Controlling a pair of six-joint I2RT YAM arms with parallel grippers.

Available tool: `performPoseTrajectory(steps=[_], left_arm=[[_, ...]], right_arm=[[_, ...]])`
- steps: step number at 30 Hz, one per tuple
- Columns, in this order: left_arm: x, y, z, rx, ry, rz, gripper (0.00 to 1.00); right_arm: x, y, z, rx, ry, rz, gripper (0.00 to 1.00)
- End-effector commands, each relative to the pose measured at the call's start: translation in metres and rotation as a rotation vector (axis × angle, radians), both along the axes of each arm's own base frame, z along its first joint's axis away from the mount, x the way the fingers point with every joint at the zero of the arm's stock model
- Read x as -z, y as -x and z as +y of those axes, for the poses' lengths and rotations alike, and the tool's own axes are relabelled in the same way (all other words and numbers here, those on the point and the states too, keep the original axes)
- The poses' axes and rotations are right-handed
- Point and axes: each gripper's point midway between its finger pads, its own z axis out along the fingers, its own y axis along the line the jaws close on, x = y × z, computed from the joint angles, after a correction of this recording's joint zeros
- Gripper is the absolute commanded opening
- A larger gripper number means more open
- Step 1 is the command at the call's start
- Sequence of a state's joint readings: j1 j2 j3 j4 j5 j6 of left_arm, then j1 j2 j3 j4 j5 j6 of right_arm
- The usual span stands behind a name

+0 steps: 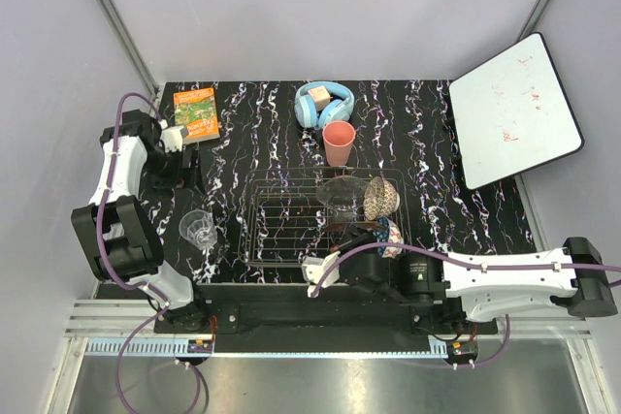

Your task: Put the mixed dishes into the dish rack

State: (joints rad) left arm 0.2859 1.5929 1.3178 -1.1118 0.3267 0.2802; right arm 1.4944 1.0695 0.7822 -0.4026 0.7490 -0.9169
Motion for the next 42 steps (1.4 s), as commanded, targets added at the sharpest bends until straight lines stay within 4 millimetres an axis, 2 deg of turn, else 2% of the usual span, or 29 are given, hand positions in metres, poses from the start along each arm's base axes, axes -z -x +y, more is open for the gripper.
performPoseTrajectory(steps=[1, 5, 6, 8, 11, 14, 19, 20, 22, 23, 24, 25, 26, 27, 28, 29, 30, 31, 32, 33, 34, 35, 36, 37, 38, 39, 40, 41, 42], left_arm=[[-0.003, -0.006, -0.002, -0.003, 0.025, -0.025, 0.99], [-0.004, -0.006, -0.001, -0.003, 0.019, -0.029, 0.99], [-0.003, -0.006, -0.001, -0.003, 0.020, -0.024, 0.99], [-0.004, -0.006, -0.002, -0.001, 0.022, -0.026, 0.99], [-0.005, -0.007, -0.002, -0.003, 0.024, -0.031, 0.99], [-0.005, -0.007, -0.002, -0.004, 0.023, -0.026, 0.99], [-0.009, -0.007, 0.000, -0.013, 0.012, -0.030, 0.99], [-0.009, -0.007, 0.001, -0.017, 0.009, -0.028, 0.99], [-0.012, -0.007, 0.003, -0.029, -0.002, -0.028, 0.99], [-0.013, -0.008, 0.004, -0.035, -0.009, -0.029, 0.99], [-0.018, -0.008, 0.007, -0.045, -0.031, -0.040, 0.99], [-0.025, -0.010, 0.009, -0.059, -0.045, -0.062, 0.99], [-0.032, -0.012, 0.010, -0.062, -0.055, -0.081, 0.99], [-0.045, -0.013, 0.012, -0.068, -0.080, -0.122, 0.99], [-0.063, -0.019, 0.012, -0.064, -0.106, -0.178, 0.99], [-0.082, -0.019, 0.010, -0.056, -0.126, -0.235, 0.99], [-0.096, -0.021, 0.010, -0.054, -0.153, -0.277, 0.99], [-0.115, -0.026, 0.003, -0.030, -0.167, -0.336, 0.99], [-0.126, -0.028, 0.001, -0.020, -0.179, -0.381, 0.99], [-0.140, -0.029, 0.001, -0.011, -0.201, -0.447, 0.99], [-0.119, -0.025, 0.009, -0.042, -0.236, -0.419, 0.99], [-0.112, -0.037, 0.024, -0.109, -0.302, -0.463, 0.99], [-0.080, -0.026, 0.038, -0.163, -0.353, -0.363, 0.99], [-0.070, -0.025, 0.031, -0.116, -0.314, -0.317, 0.83], [-0.051, -0.011, 0.020, -0.088, -0.243, -0.181, 0.73], [-0.055, -0.013, 0.011, -0.085, -0.175, -0.187, 0.70], [-0.058, -0.013, 0.009, -0.099, -0.166, -0.194, 0.69], [-0.073, -0.017, 0.011, -0.109, -0.188, -0.274, 0.71], [-0.080, -0.018, 0.010, -0.110, -0.201, -0.309, 0.76]], right_arm=[[0.003, 0.004, 0.015, -0.021, -0.064, 0.015, 0.00], [0.014, 0.004, 0.013, -0.012, -0.069, 0.020, 0.00], [0.014, 0.004, 0.013, -0.009, -0.075, 0.020, 0.03], [0.017, 0.003, 0.010, 0.007, -0.088, 0.025, 0.20], [0.015, 0.002, 0.008, 0.025, -0.106, 0.023, 0.27], [0.007, -0.001, 0.004, 0.048, -0.131, 0.006, 0.41], [-0.021, -0.009, -0.006, 0.133, -0.207, -0.047, 0.49], [-0.028, -0.011, -0.008, 0.152, -0.231, -0.055, 0.59], [-0.049, -0.014, -0.012, 0.195, -0.290, -0.076, 0.67], [-0.057, -0.015, -0.014, 0.209, -0.312, -0.083, 0.75], [-0.066, -0.016, -0.016, 0.222, -0.342, -0.087, 0.81], [-0.082, -0.018, -0.018, 0.250, -0.393, -0.095, 0.95], [-0.092, -0.022, -0.021, 0.288, -0.450, -0.086, 1.00], [-0.104, -0.028, -0.024, 0.331, -0.517, -0.073, 1.00], [-0.134, -0.036, -0.026, 0.380, -0.649, -0.049, 1.00], [-0.143, -0.043, -0.029, 0.459, -0.823, 0.022, 1.00], [-0.146, -0.067, -0.051, 0.580, -0.883, 0.036, 1.00], [-0.171, -0.068, -0.037, 0.551, -1.073, 0.211, 1.00], [-0.174, -0.077, -0.042, 0.569, -1.098, 0.274, 1.00], [-0.177, -0.095, -0.055, 0.614, -1.136, 0.292, 1.00], [-0.187, -0.095, -0.045, 0.552, -1.174, 0.360, 1.00], [-0.192, -0.103, -0.046, 0.548, -1.200, 0.346, 1.00], [-0.191, -0.117, -0.038, 0.547, -1.214, 0.335, 1.00], [-0.195, -0.136, -0.050, 0.607, -1.229, 0.297, 0.95], [-0.193, -0.151, -0.054, 0.670, -1.228, 0.276, 0.92], [-0.154, -0.174, -0.049, 0.789, -1.111, 0.307, 0.90], [-0.166, -0.193, -0.057, 0.850, -1.161, 0.306, 0.88], [-0.129, -0.211, -0.052, 0.942, -1.076, 0.358, 0.89], [-0.136, -0.221, -0.049, 0.952, -1.108, 0.374, 0.90]])
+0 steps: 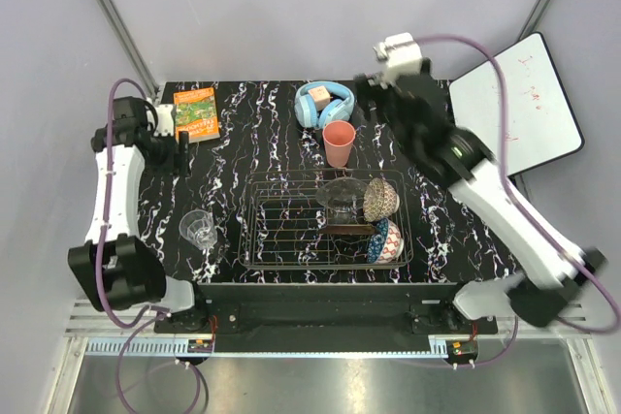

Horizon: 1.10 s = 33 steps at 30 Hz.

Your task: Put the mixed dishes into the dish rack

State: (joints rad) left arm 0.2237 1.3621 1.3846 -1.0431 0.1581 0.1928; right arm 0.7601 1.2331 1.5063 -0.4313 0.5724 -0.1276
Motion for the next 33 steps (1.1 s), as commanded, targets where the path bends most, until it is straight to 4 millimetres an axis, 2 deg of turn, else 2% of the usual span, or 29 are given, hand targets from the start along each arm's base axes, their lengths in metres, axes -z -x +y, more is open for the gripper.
performPoseTrajectory(steps=[1, 2, 3, 4, 5, 6, 8, 11, 20, 24, 25, 27, 28, 30, 31, 33], left_arm=[[-0.005, -0.001, -0.001, -0.026, -0.001, -0.045, 0.81], [-0.015, 0.000, 0.000, -0.027, -0.019, -0.087, 0.85], [-0.015, 0.001, -0.001, -0.016, -0.027, -0.092, 0.88], [-0.015, 0.003, 0.000, -0.016, -0.034, -0.092, 0.89], [-0.015, 0.006, 0.002, -0.020, -0.046, -0.091, 0.90], [-0.009, 0.009, 0.003, -0.015, -0.054, -0.077, 0.90], [-0.007, 0.013, 0.003, -0.011, -0.059, -0.076, 0.91], [-0.001, 0.019, 0.000, 0.004, -0.055, -0.074, 0.91], [-0.001, 0.020, -0.003, 0.013, -0.048, -0.090, 0.91], [-0.005, 0.023, -0.006, 0.021, -0.041, -0.111, 0.91], [-0.007, 0.024, -0.007, 0.026, -0.041, -0.122, 0.91], [-0.010, 0.026, -0.009, 0.044, -0.043, -0.138, 0.92], [-0.014, 0.029, -0.011, 0.055, -0.042, -0.155, 0.93], [-0.019, 0.031, -0.013, 0.070, -0.047, -0.179, 0.96], [-0.023, 0.034, -0.016, 0.077, -0.042, -0.197, 0.97], [-0.021, 0.039, -0.021, 0.092, -0.025, -0.194, 0.99]], right_arm=[[0.087, -0.065, 0.027, 0.048, -0.036, 0.319, 0.90], [0.112, -0.078, 0.034, 0.055, -0.029, 0.382, 0.90], [0.111, -0.086, 0.039, 0.040, -0.061, 0.397, 0.90], [0.119, -0.097, 0.032, 0.075, -0.091, 0.423, 0.90], [0.145, -0.107, 0.035, 0.088, -0.072, 0.487, 0.89], [0.145, -0.113, 0.040, 0.076, -0.122, 0.508, 0.88], [0.172, -0.124, 0.039, 0.089, -0.145, 0.580, 0.86], [0.197, -0.133, 0.039, 0.107, -0.173, 0.640, 0.85], [0.245, -0.146, 0.036, 0.120, -0.200, 0.747, 0.79], [0.256, -0.157, 0.044, 0.114, -0.213, 0.764, 0.75], [0.265, -0.159, 0.045, 0.120, -0.207, 0.780, 0.72], [0.269, -0.164, 0.046, 0.130, -0.210, 0.783, 0.68], [0.279, -0.164, 0.045, 0.141, -0.197, 0.804, 0.64], [0.286, -0.166, 0.048, 0.141, -0.196, 0.817, 0.60], [0.296, -0.166, 0.048, 0.147, -0.185, 0.838, 0.59], [0.304, -0.165, 0.047, 0.157, -0.181, 0.854, 0.52]])
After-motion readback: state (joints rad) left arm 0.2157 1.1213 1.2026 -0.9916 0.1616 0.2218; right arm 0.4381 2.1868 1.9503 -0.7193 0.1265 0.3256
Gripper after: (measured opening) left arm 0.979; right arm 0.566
